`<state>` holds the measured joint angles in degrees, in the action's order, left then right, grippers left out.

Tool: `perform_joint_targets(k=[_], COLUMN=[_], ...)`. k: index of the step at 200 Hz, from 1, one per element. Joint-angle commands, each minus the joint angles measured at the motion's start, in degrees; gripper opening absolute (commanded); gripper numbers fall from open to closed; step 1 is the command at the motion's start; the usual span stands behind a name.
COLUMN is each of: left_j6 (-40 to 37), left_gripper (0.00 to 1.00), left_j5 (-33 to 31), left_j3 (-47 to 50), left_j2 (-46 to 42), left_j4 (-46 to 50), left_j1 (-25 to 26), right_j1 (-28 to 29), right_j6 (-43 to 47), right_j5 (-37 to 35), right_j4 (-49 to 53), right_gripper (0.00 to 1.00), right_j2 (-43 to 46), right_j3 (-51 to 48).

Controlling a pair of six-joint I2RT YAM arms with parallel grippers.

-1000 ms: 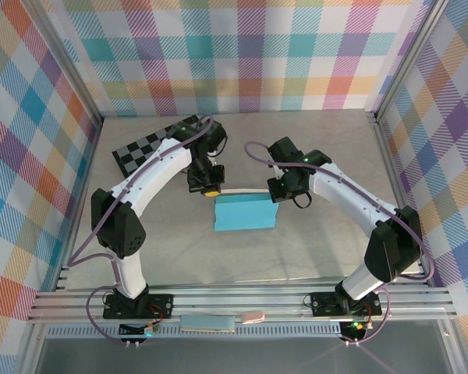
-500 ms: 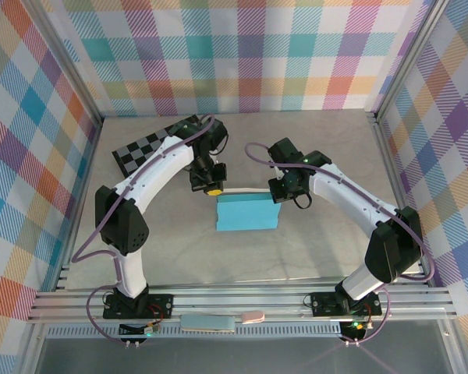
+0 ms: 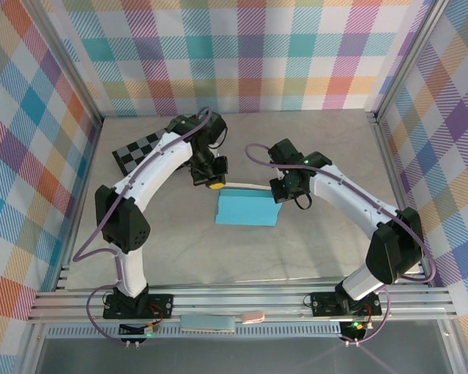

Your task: Fold the paper box

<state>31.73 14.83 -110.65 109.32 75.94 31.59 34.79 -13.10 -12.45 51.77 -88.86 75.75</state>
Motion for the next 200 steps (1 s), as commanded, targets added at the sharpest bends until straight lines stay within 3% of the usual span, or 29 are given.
perform_joint_targets(k=[1,200], left_j6=[-0.1,-1.6], left_gripper=[0.00,0.00], left_j5=[8.3,11.3], left_j3=[-0.4,-7.6], left_j2=[1.8,6.8], left_j4=[-6.2,-0.8], left_j1=[-0.3,-1.9], right_j1=[2.1,2.1], right_j6=[-0.2,-0.1], right_j5=[3.1,-0.2], right_j4=[-6.2,-10.1], right_gripper=[0.00,0.00], right_j2=[0.9,2.6], right_j3=[1.2,-2.2])
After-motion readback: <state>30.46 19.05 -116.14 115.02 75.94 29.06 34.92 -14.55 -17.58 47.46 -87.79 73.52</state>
